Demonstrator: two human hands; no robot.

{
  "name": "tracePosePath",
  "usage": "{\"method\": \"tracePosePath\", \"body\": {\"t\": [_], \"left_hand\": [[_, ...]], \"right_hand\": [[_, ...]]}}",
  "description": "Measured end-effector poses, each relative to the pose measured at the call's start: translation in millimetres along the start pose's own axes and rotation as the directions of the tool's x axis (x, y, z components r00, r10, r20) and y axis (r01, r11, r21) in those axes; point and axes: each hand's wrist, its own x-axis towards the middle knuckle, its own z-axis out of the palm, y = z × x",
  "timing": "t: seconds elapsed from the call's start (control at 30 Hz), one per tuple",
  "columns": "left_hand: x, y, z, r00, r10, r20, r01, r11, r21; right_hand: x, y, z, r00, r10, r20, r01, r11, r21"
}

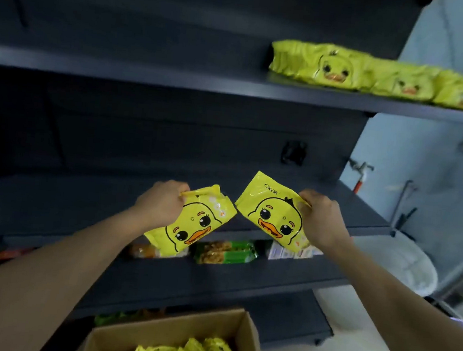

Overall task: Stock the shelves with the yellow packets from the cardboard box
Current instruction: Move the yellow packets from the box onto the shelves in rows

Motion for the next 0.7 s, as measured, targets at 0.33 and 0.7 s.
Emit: {"method": "tracePosePath", "body": {"t": [0.33, 0.7], "left_hand": [[46.6, 103.3, -82.4, 0.972, 0.205, -0.117, -0.192, 0.975, 0.114], [125.1, 205.2, -129.6, 0.938, 0.259, -0.232, -0.219, 0.958, 0.185]], "right_hand": [[68.5, -4.2, -120.5, 0.972, -0.099, -0.211, 0.08, 0.992, -0.101], [214.3, 24.9, -206.5, 0.916, -0.285, -0.281, 0.237, 0.952, -0.192]]}}
